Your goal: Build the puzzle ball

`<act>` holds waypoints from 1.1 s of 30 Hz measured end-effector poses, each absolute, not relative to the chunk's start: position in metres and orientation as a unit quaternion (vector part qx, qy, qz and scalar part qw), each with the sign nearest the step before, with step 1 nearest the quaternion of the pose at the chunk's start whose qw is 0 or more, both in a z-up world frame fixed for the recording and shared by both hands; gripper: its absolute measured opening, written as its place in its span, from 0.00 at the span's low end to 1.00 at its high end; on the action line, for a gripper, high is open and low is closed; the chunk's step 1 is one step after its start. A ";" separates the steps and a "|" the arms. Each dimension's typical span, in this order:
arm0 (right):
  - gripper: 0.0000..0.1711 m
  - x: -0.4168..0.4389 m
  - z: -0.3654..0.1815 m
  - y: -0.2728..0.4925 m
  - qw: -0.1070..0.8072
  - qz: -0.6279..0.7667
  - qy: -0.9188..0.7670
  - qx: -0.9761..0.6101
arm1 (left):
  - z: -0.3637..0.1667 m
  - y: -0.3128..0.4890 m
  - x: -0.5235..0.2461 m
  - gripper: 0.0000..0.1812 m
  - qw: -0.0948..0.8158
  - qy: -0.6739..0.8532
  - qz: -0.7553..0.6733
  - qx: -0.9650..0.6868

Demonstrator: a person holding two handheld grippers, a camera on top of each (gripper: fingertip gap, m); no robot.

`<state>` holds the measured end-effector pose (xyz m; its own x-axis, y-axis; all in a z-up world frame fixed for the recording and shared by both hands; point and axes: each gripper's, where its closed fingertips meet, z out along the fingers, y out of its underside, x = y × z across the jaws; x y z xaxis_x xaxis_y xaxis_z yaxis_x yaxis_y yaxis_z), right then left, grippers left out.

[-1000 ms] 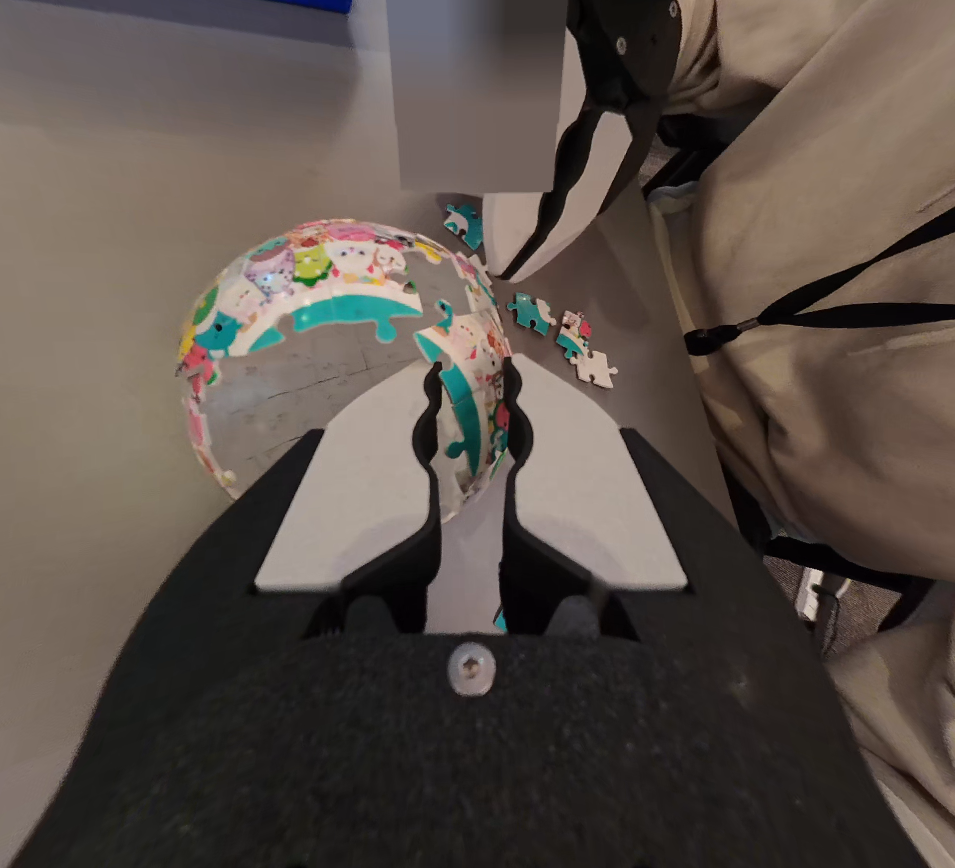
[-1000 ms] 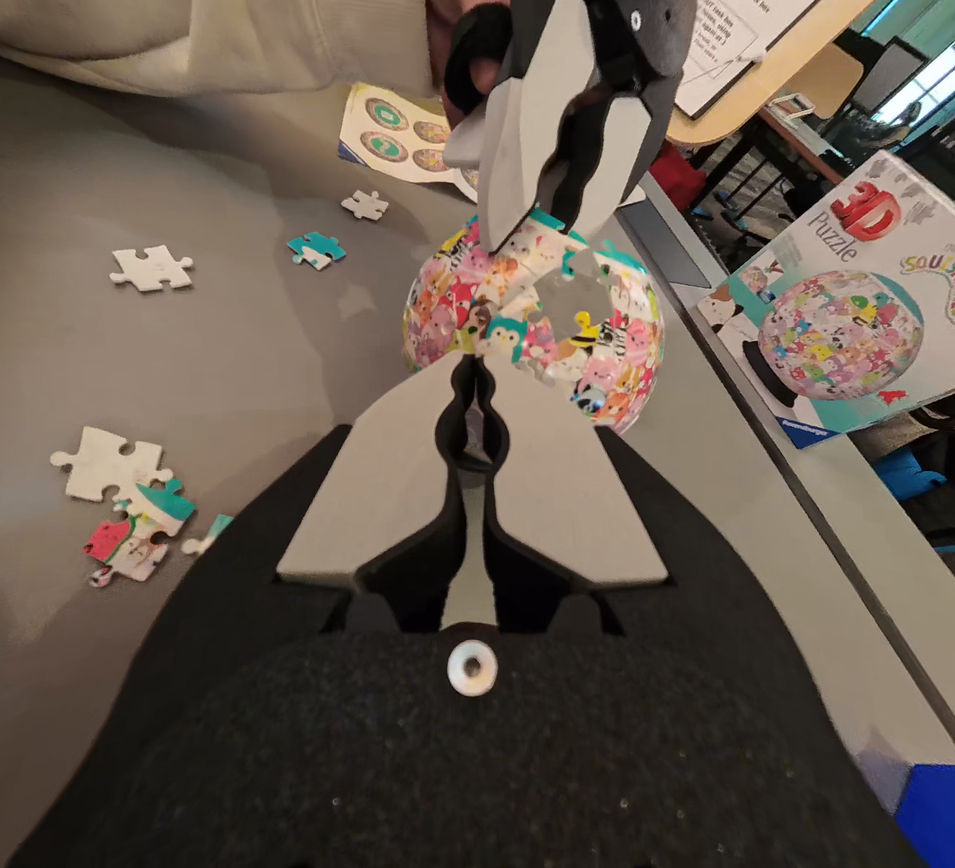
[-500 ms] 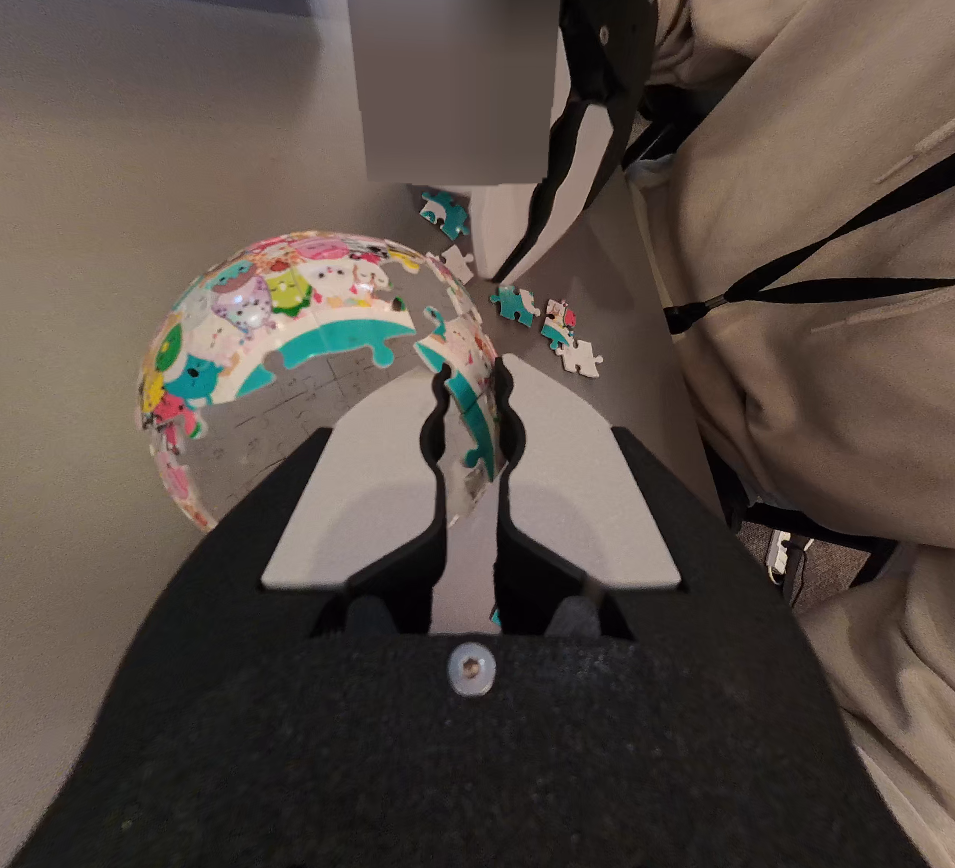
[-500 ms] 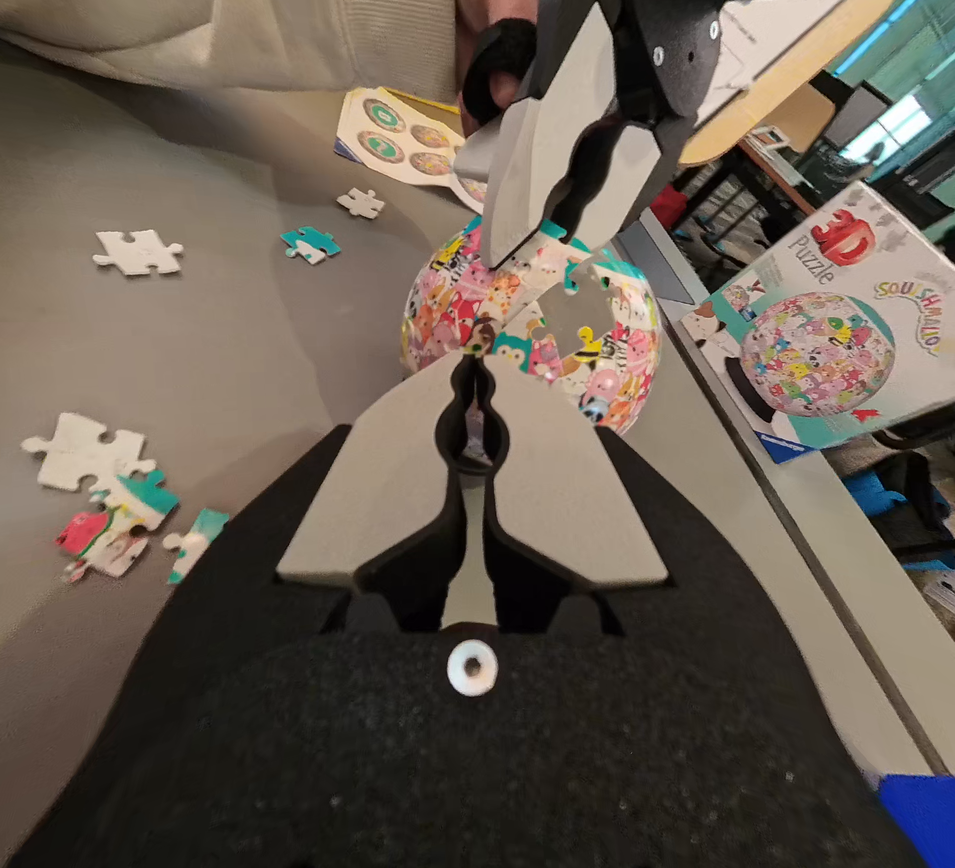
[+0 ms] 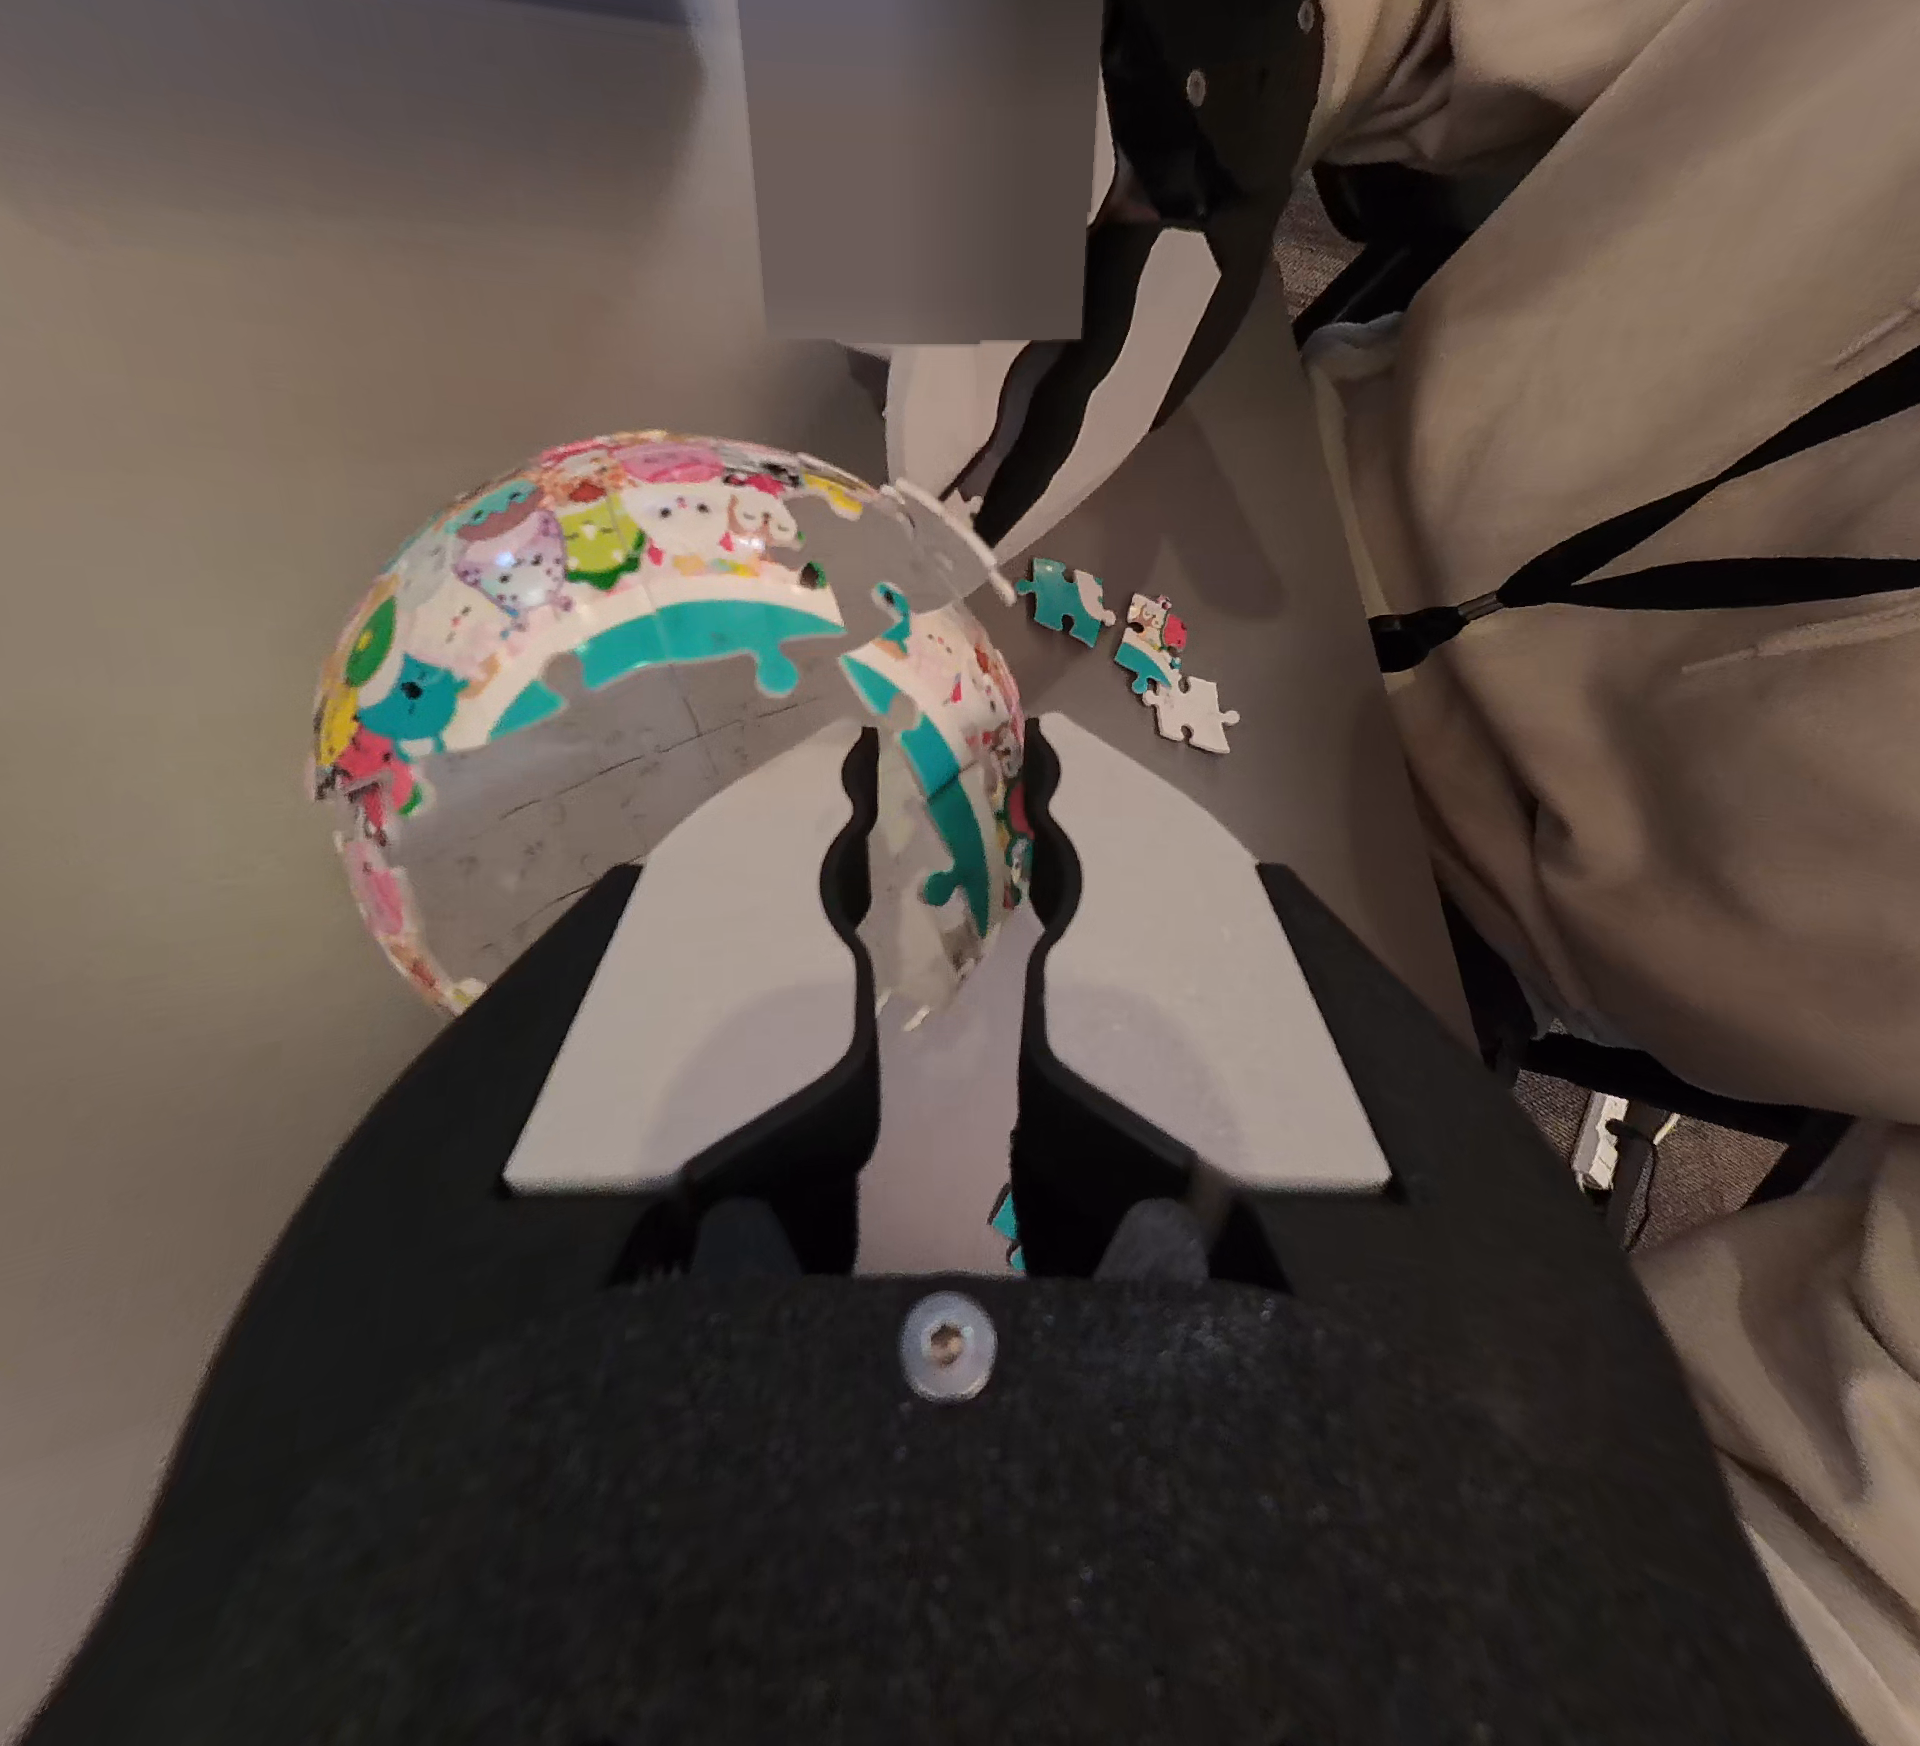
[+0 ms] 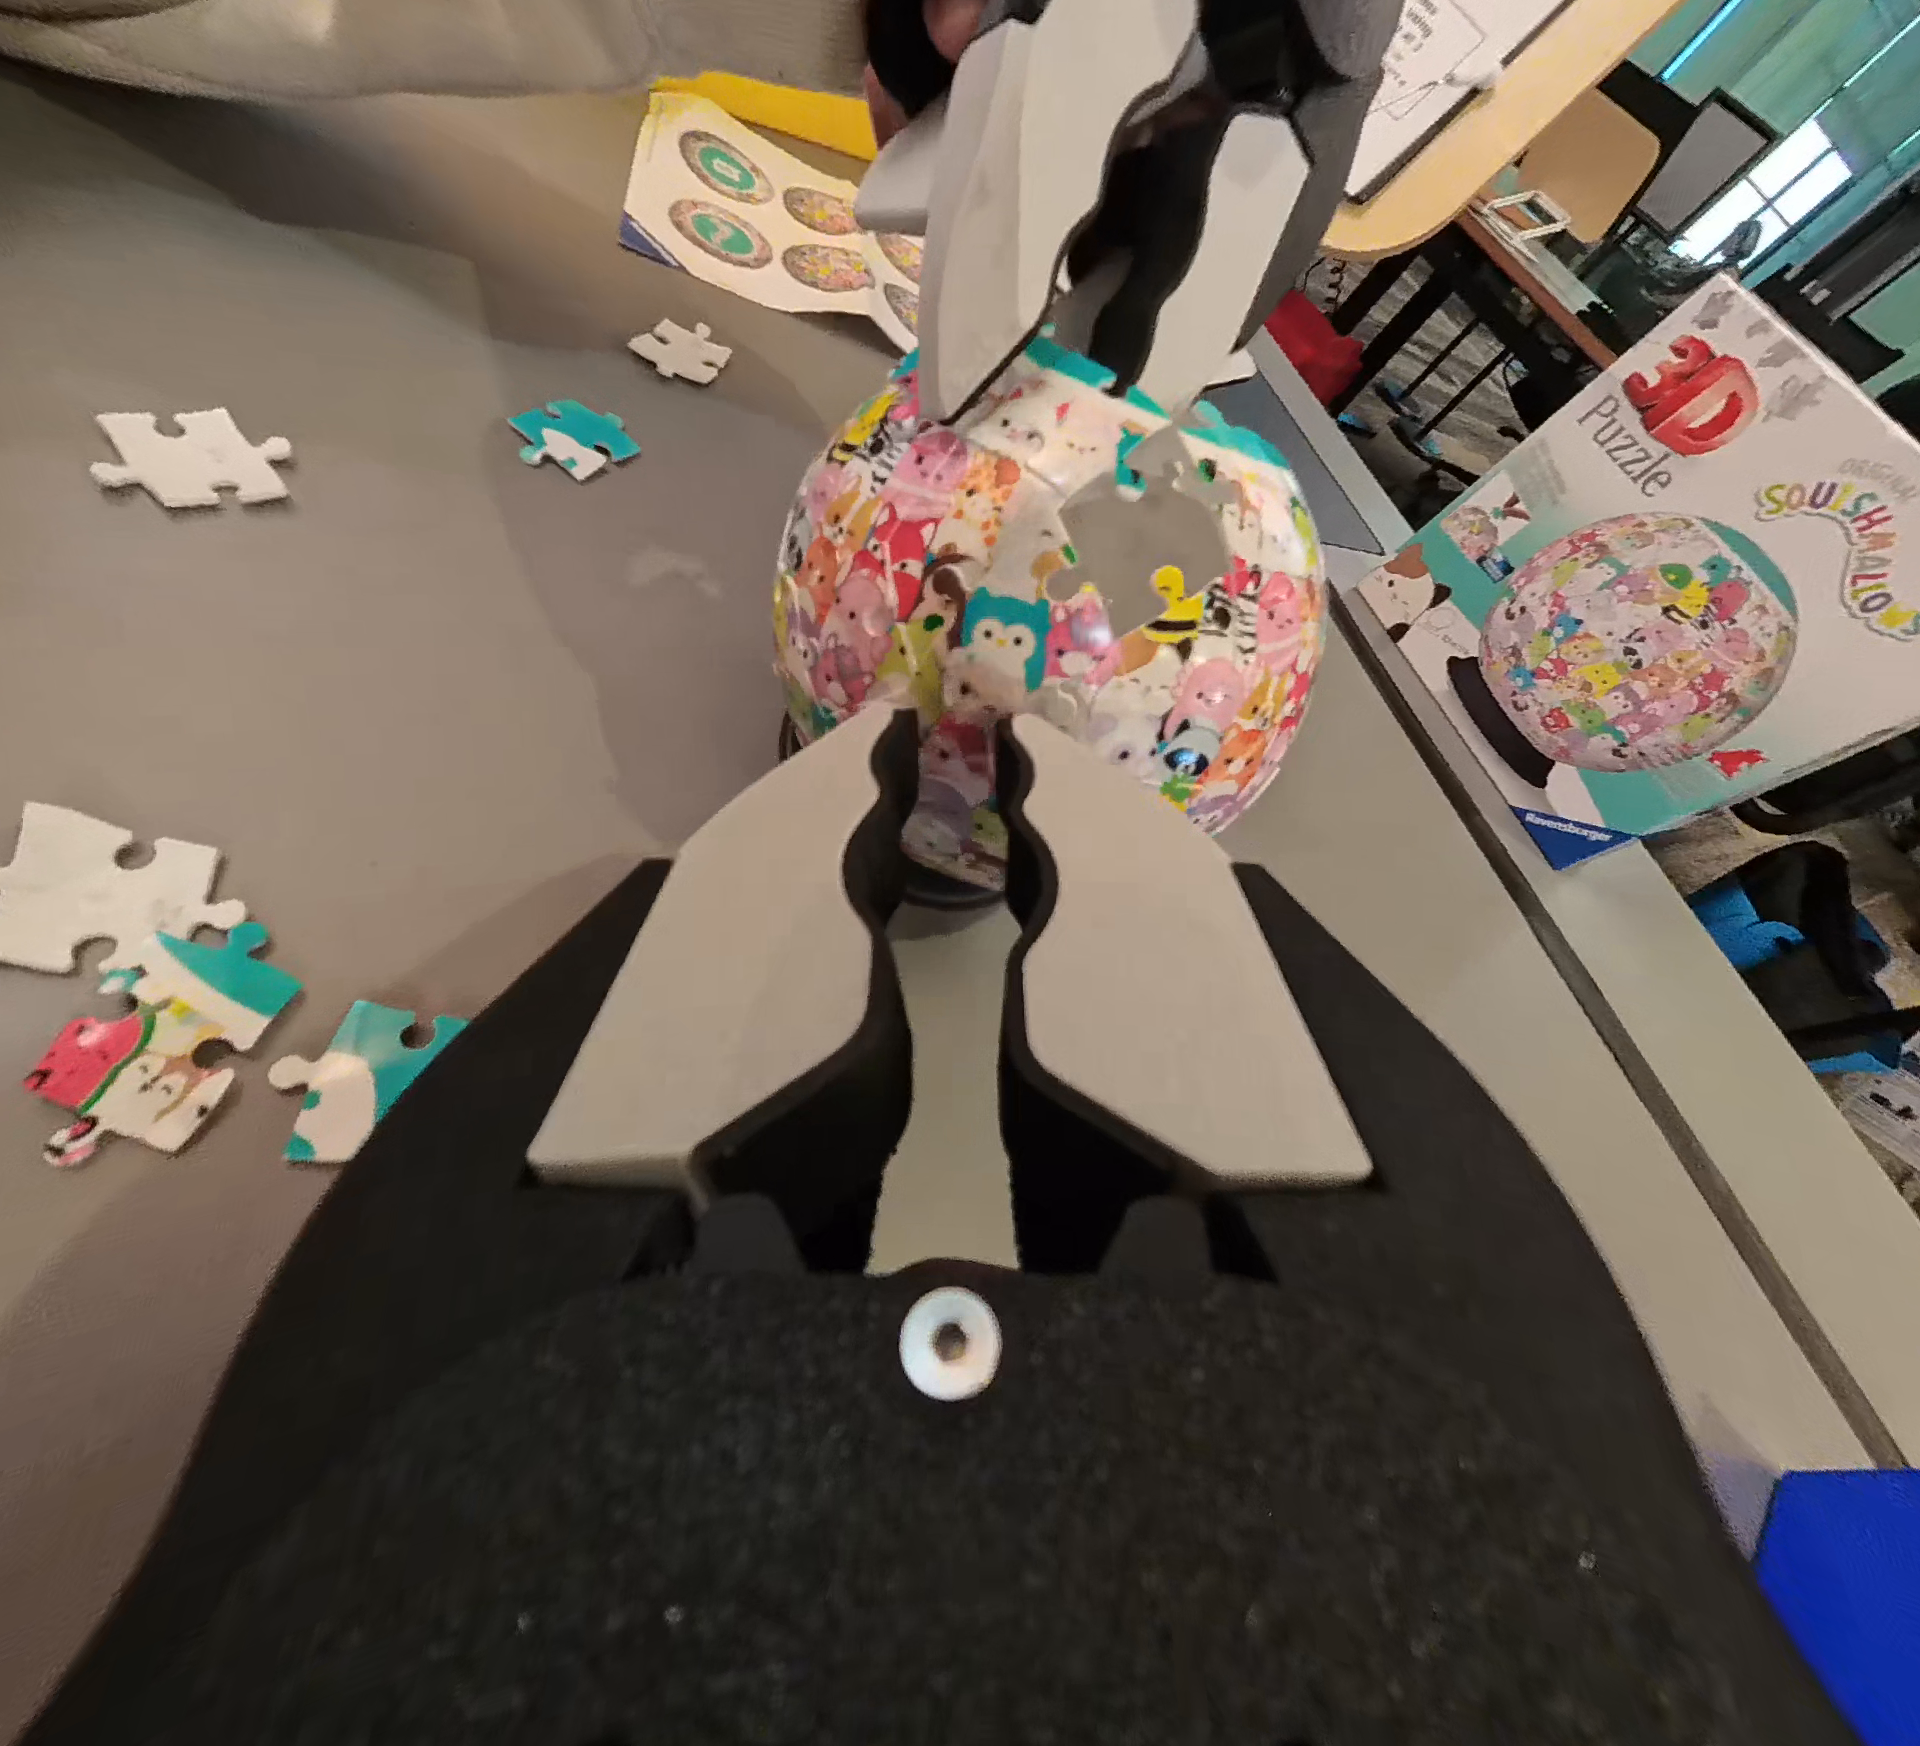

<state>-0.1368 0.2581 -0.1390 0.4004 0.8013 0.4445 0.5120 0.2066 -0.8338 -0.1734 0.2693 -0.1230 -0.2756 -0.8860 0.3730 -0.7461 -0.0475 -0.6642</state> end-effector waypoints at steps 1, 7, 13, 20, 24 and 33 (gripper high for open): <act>0.08 -0.138 -0.138 0.258 0.566 0.130 -0.531 -0.617 | -0.123 0.269 -0.173 0.14 0.086 0.685 -0.410 -0.596; 0.08 -0.141 -0.138 0.257 0.565 0.131 -0.530 -0.619 | -0.126 0.269 -0.173 0.14 0.087 0.690 -0.397 -0.599; 0.07 -0.140 -0.135 0.250 0.570 0.128 -0.539 -0.606 | -0.117 0.273 -0.177 0.15 0.103 0.682 -0.407 -0.599; 0.03 -0.151 -0.137 0.251 0.563 0.140 -0.538 -0.611 | -0.109 0.276 -0.184 0.15 0.118 0.676 -0.411 -0.600; 0.03 -0.149 -0.130 0.242 0.580 0.141 -0.544 -0.590 | -0.110 0.276 -0.185 0.15 0.116 0.676 -0.409 -0.602; 0.04 -0.153 -0.137 0.242 0.572 0.149 -0.545 -0.595 | -0.115 0.273 -0.184 0.15 0.106 0.681 -0.403 -0.602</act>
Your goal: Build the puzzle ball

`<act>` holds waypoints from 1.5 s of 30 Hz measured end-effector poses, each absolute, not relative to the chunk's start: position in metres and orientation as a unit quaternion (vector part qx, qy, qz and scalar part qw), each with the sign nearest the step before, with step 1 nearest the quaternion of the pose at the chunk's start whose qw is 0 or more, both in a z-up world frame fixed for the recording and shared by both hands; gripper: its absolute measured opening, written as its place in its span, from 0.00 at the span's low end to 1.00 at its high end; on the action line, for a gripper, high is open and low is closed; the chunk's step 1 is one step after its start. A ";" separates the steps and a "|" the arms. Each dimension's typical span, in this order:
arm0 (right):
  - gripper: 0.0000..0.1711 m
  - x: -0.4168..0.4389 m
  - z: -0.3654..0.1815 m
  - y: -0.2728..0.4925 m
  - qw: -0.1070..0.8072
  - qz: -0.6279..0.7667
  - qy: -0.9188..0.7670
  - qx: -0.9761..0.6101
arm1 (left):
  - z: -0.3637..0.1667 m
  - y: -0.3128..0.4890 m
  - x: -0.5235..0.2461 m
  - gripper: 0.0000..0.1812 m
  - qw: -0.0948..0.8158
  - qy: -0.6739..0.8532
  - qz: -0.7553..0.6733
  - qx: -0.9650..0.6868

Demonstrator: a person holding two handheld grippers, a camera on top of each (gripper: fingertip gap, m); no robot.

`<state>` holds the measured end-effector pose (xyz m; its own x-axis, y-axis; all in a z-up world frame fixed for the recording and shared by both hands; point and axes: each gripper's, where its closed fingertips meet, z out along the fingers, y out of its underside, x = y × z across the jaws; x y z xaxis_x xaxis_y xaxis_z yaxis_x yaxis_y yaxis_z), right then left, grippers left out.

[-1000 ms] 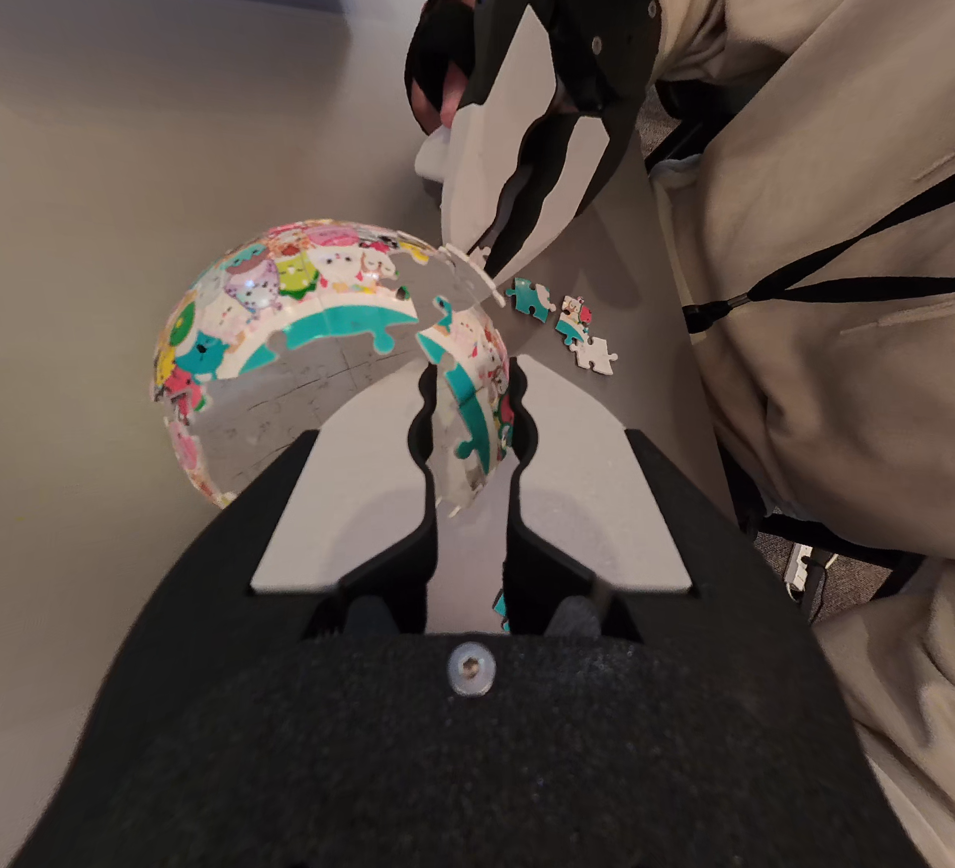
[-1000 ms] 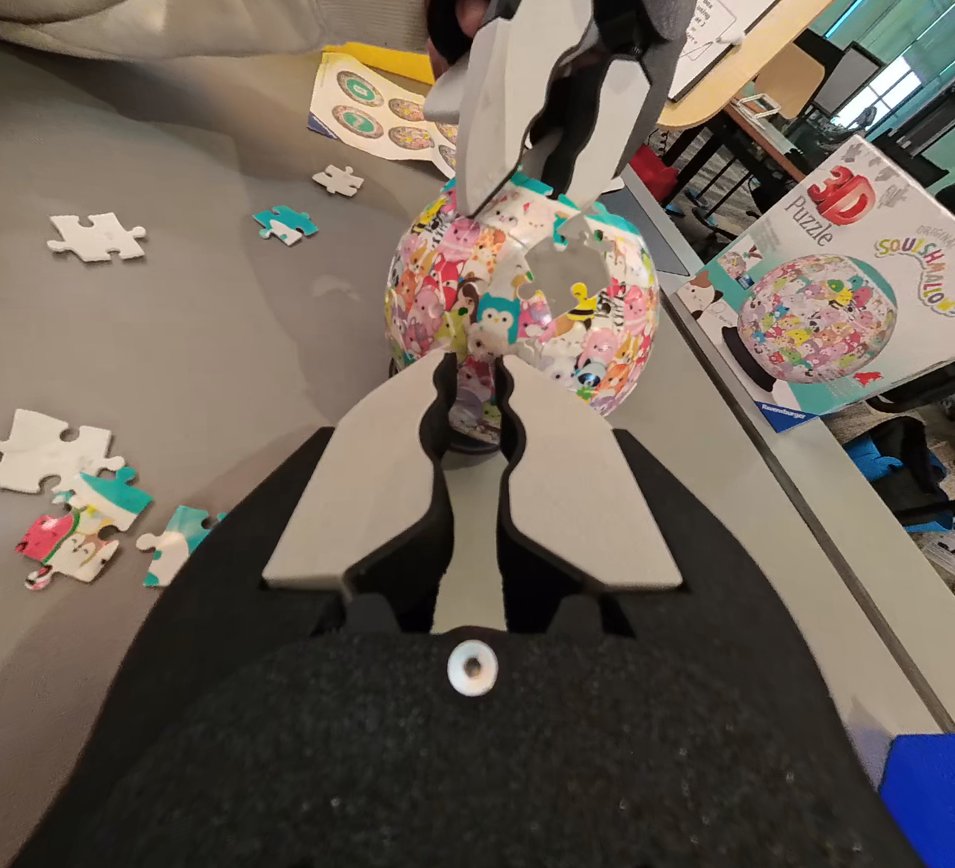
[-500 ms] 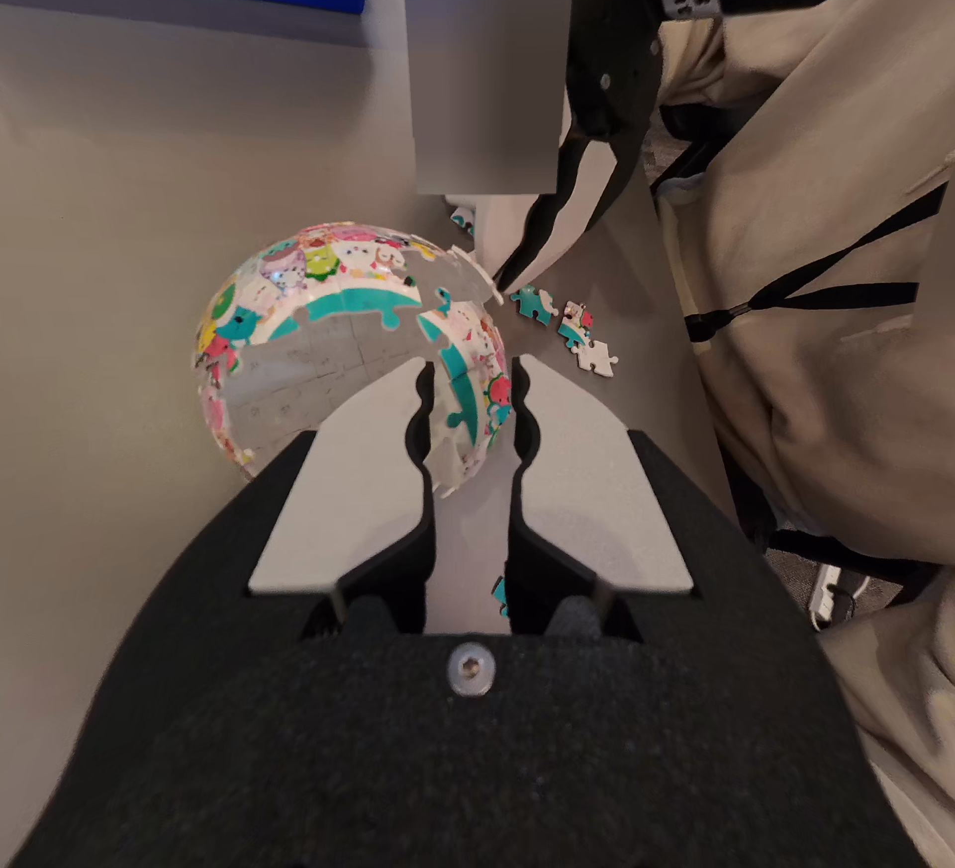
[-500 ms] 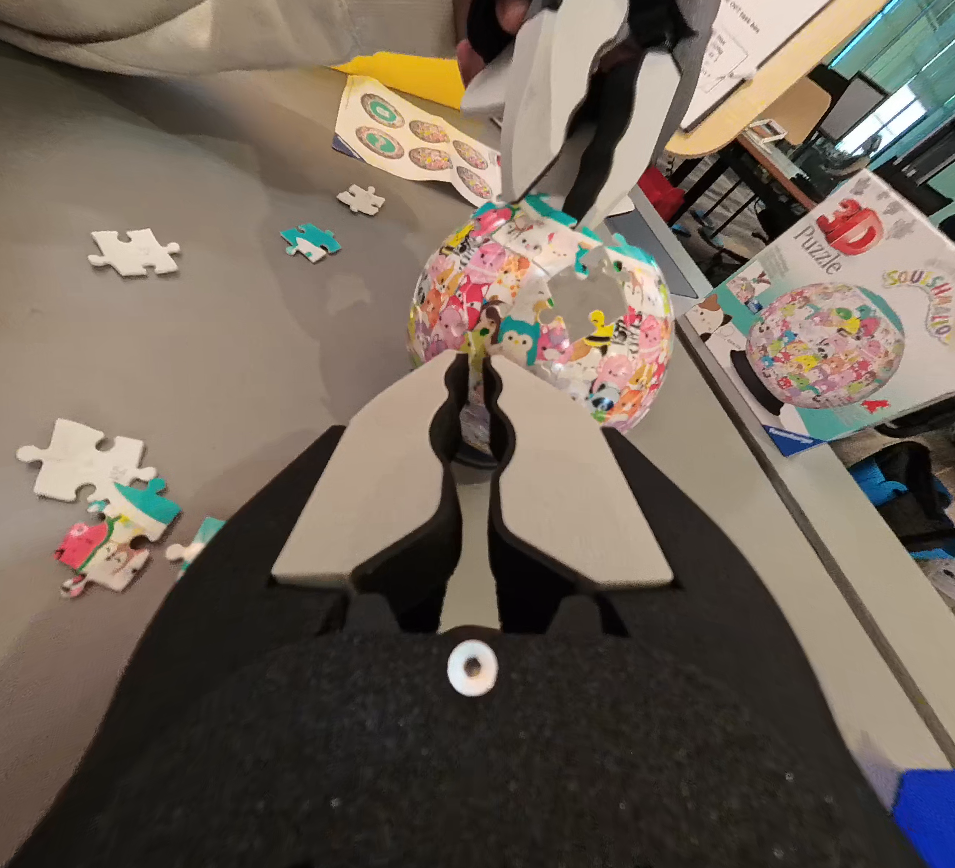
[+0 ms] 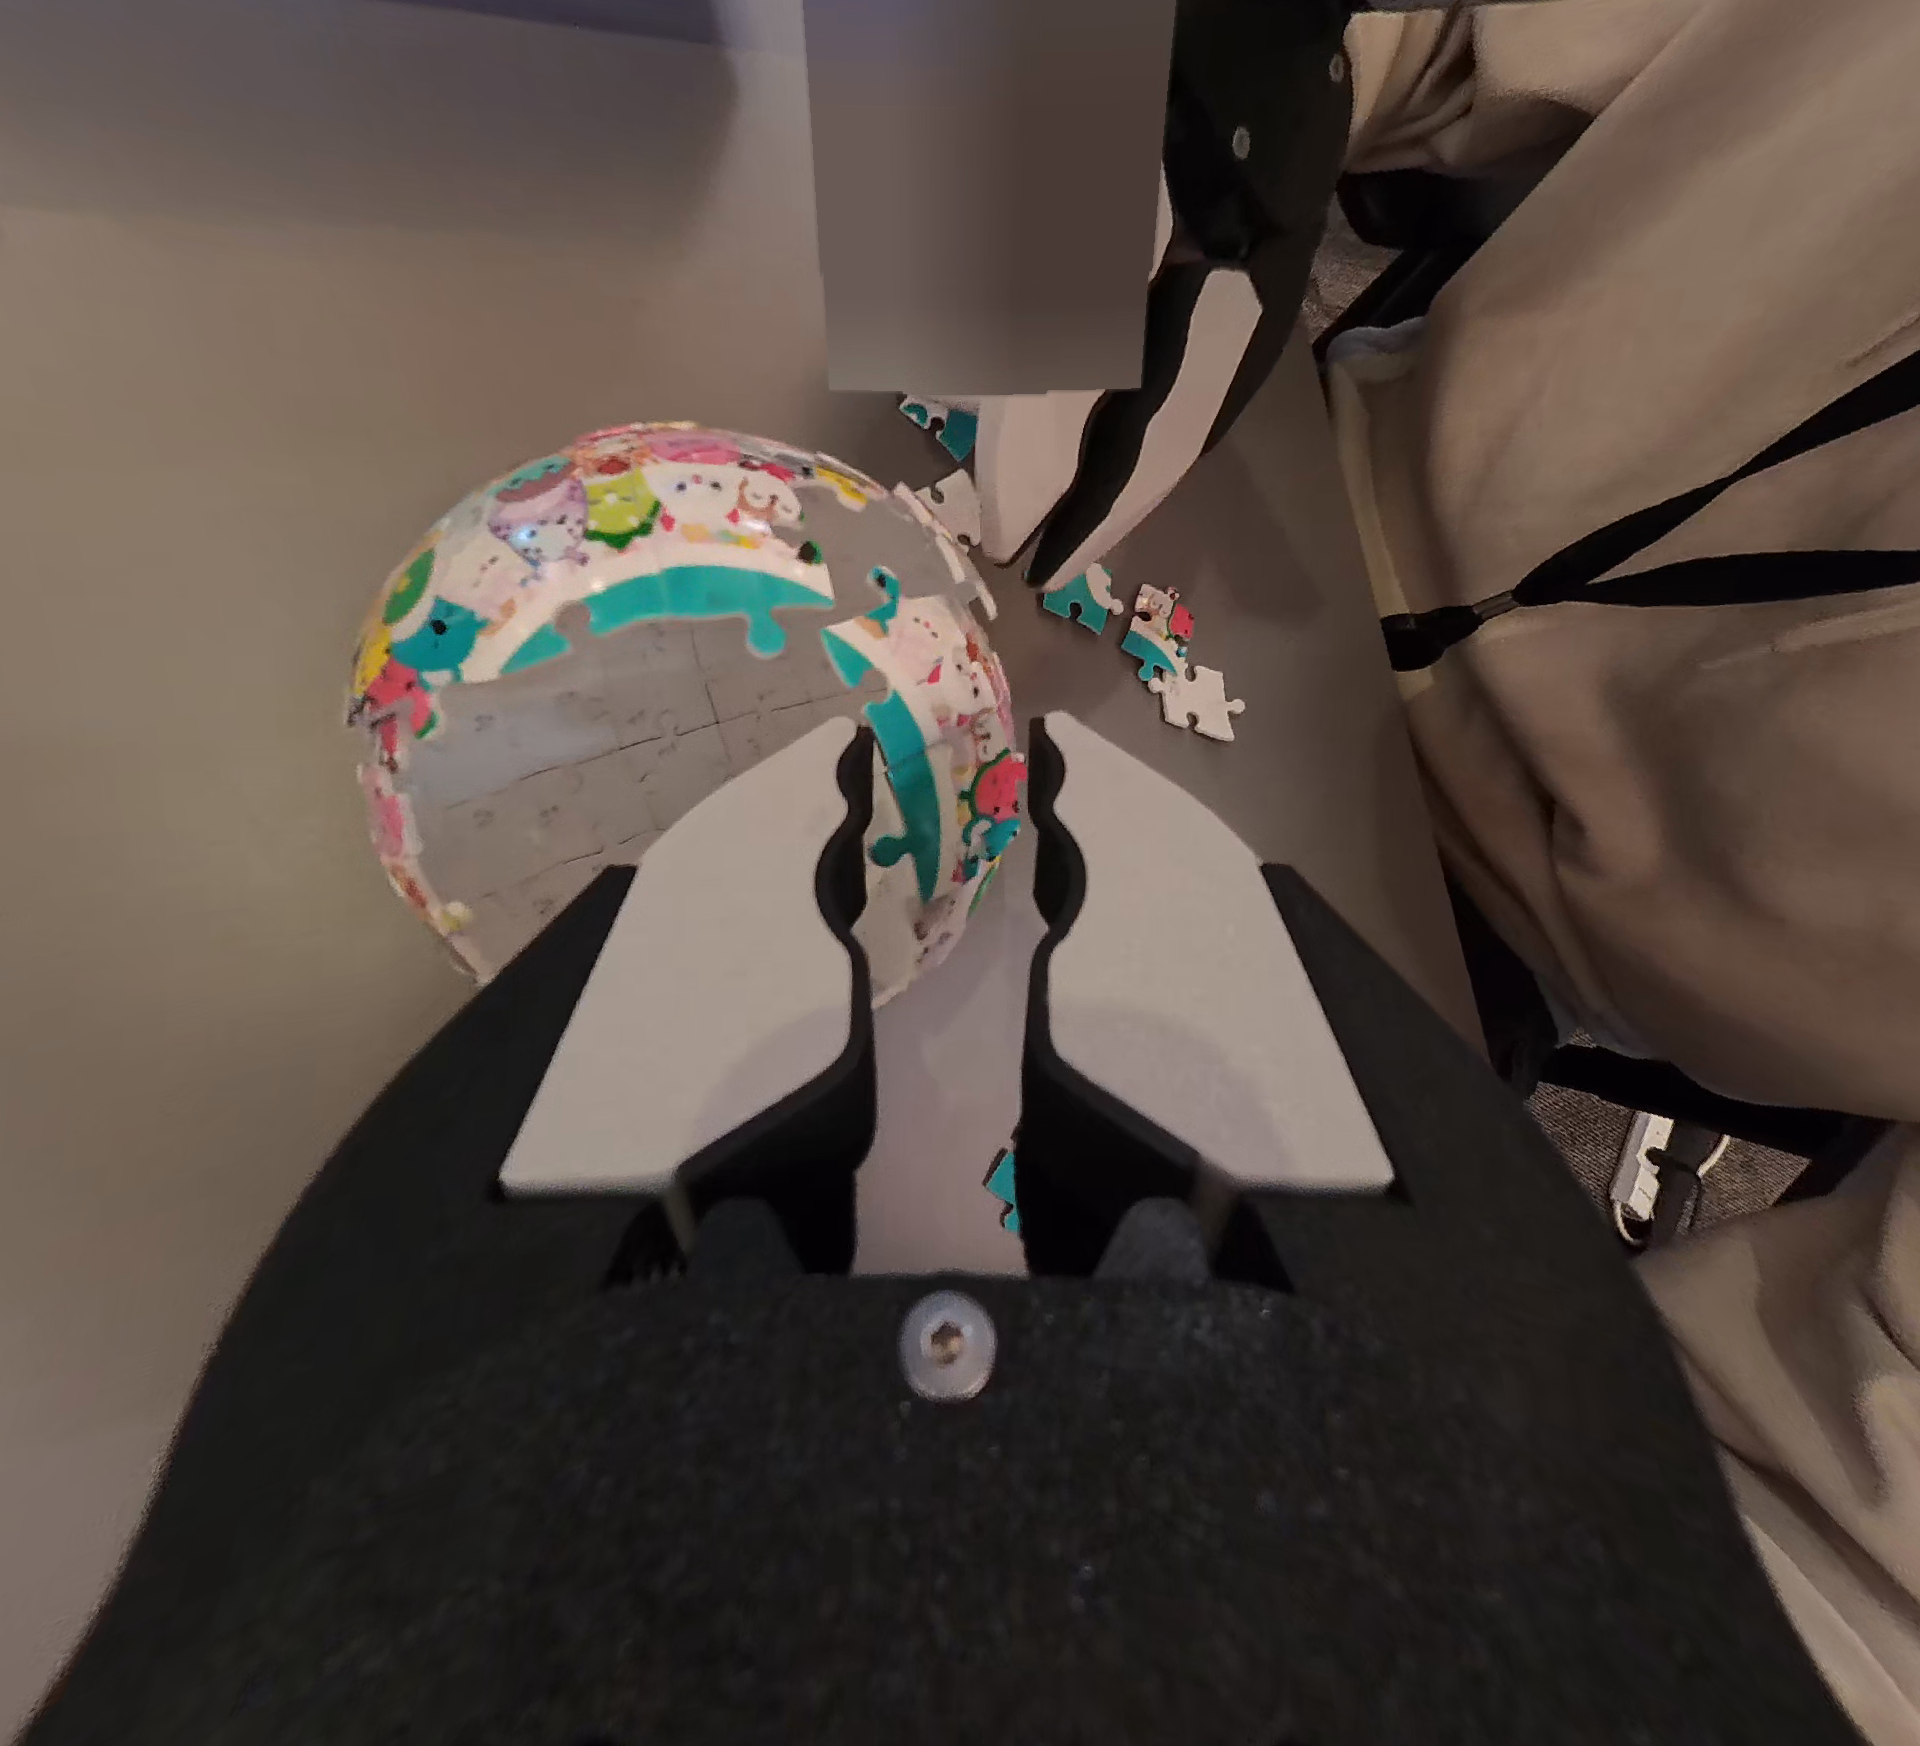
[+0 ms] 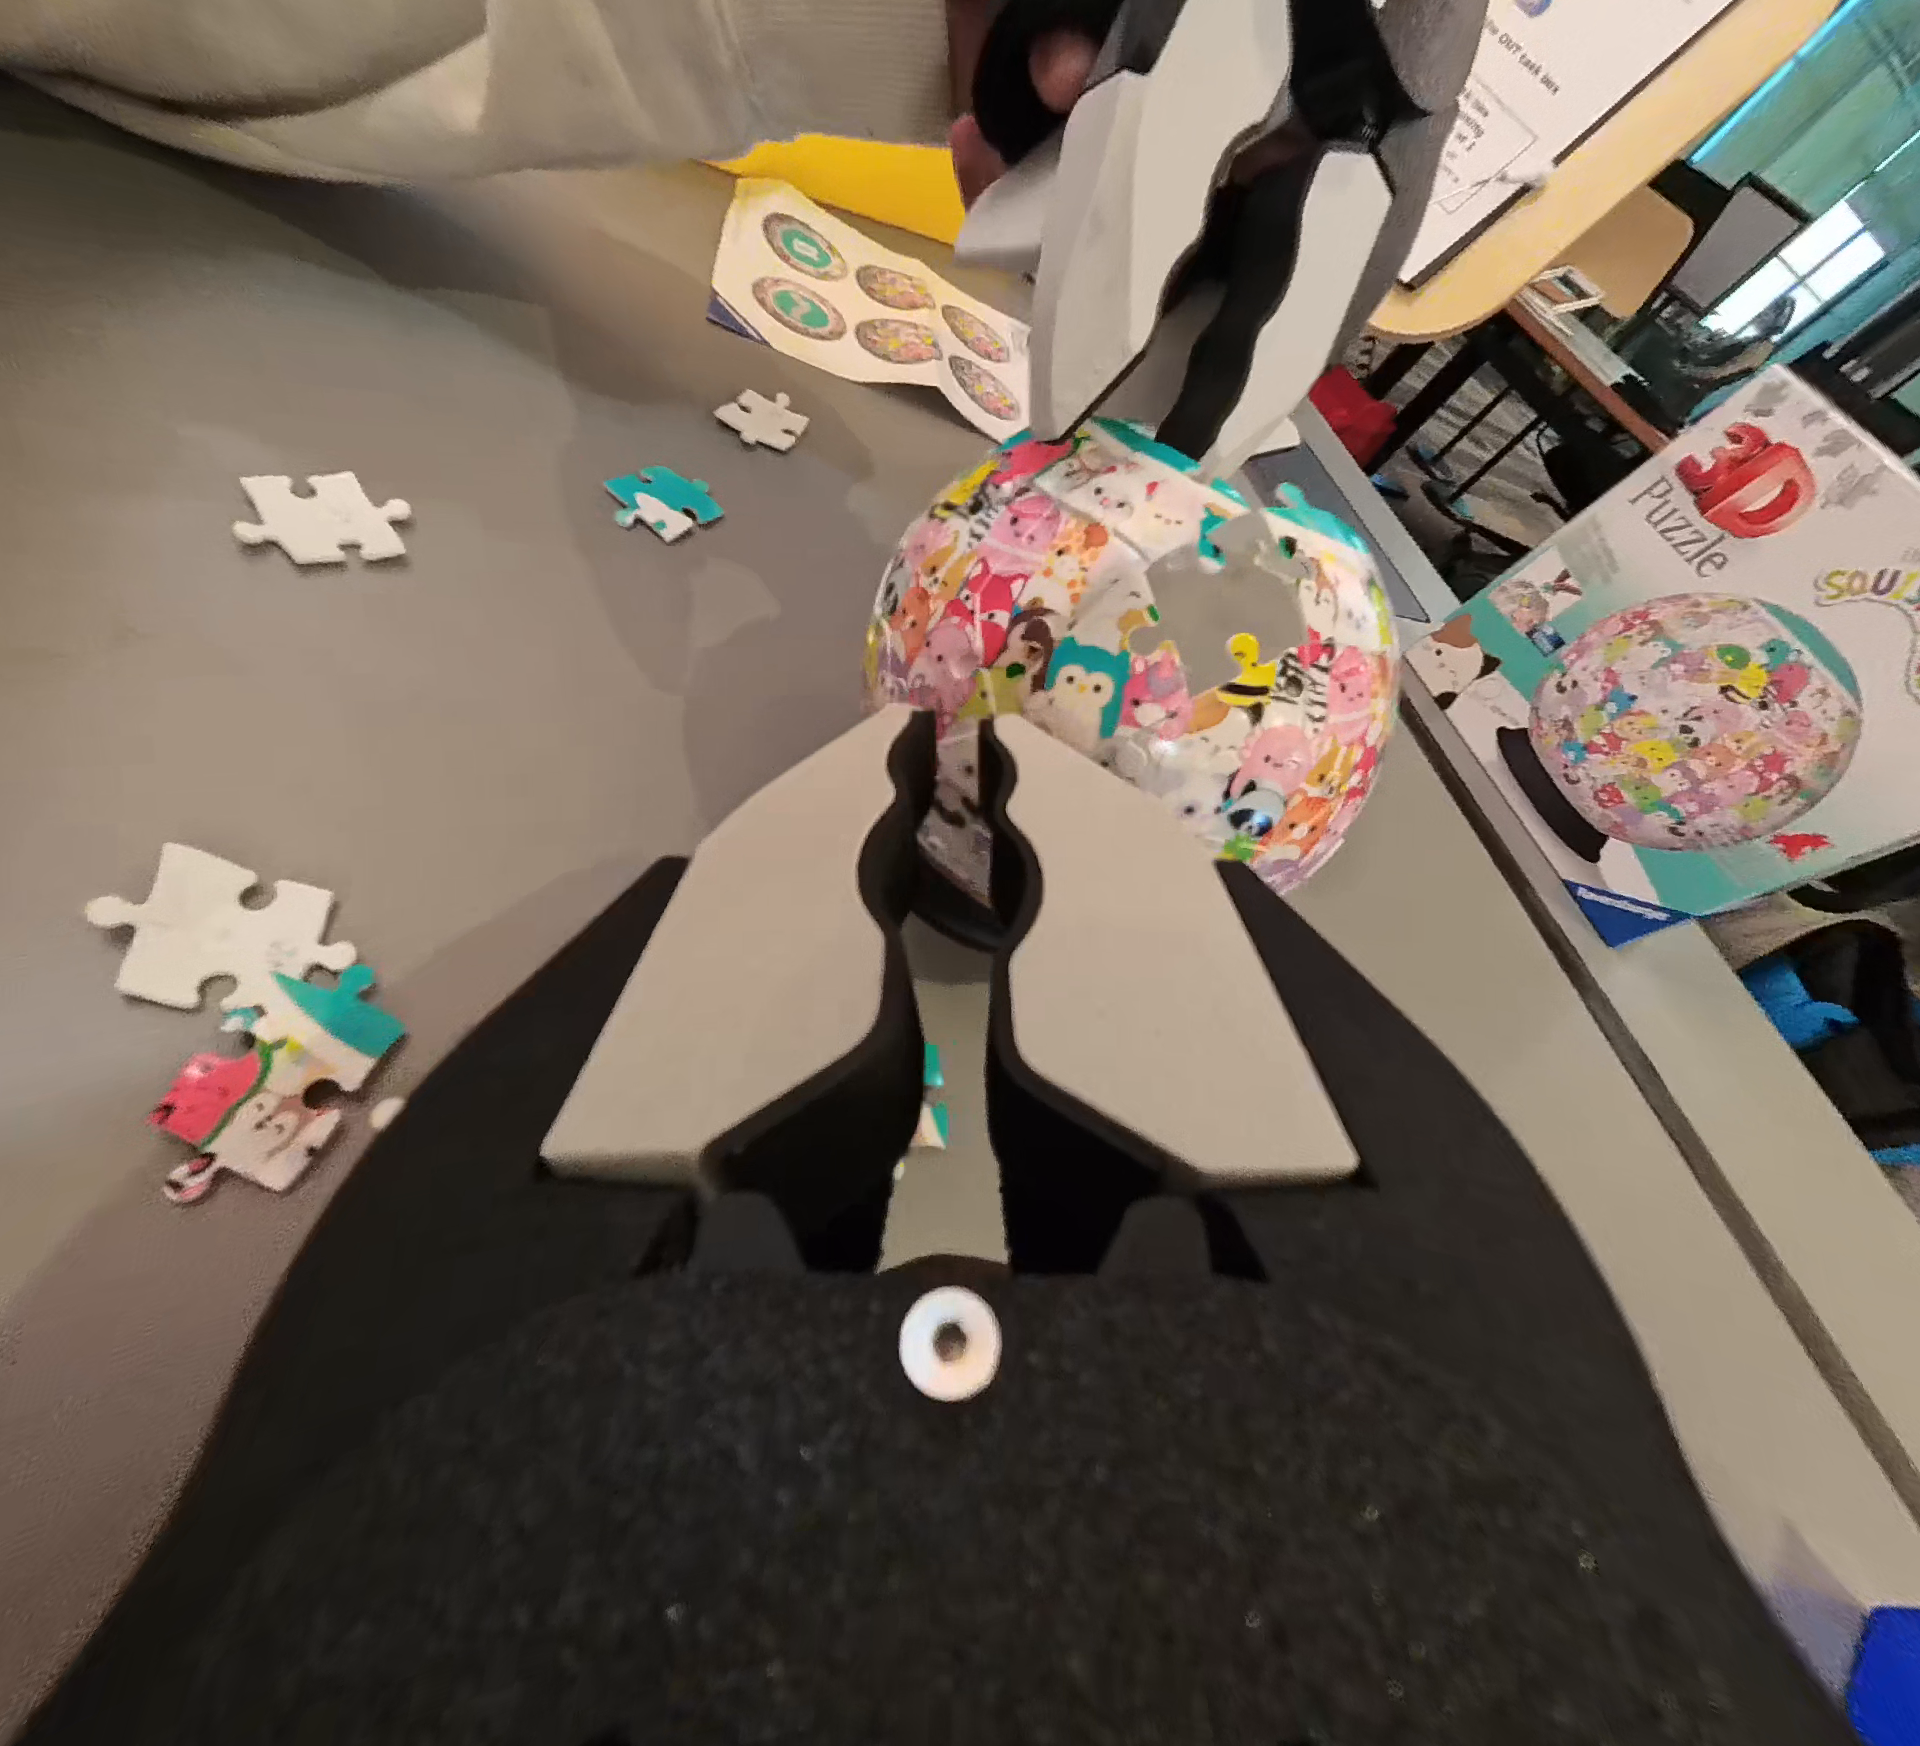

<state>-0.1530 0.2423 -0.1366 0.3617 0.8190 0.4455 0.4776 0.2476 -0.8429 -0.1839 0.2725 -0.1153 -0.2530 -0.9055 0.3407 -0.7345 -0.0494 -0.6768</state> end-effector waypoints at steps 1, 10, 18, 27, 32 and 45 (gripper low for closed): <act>0.05 -0.154 -0.138 0.244 0.569 0.144 -0.547 -0.597 | -0.116 0.273 -0.184 0.15 0.105 0.681 -0.403 -0.602; 0.07 -0.162 -0.137 0.247 0.569 0.146 -0.548 -0.595 | -0.117 0.274 -0.182 0.15 0.103 0.681 -0.401 -0.604; 0.08 -0.148 -0.139 0.247 0.569 0.145 -0.545 -0.599 | -0.108 0.276 -0.180 0.13 0.118 0.676 -0.410 -0.601; 0.10 -0.160 -0.144 0.245 0.558 0.152 -0.554 -0.599 | -0.115 0.274 -0.179 0.10 0.101 0.682 -0.404 -0.602; 0.10 -0.160 -0.143 0.242 0.558 0.150 -0.557 -0.596 | -0.115 0.273 -0.180 0.11 0.100 0.683 -0.403 -0.601; 0.11 -0.161 -0.140 0.234 0.552 0.195 -0.560 -0.586 | -0.092 0.291 -0.187 0.27 0.163 0.657 -0.406 -0.613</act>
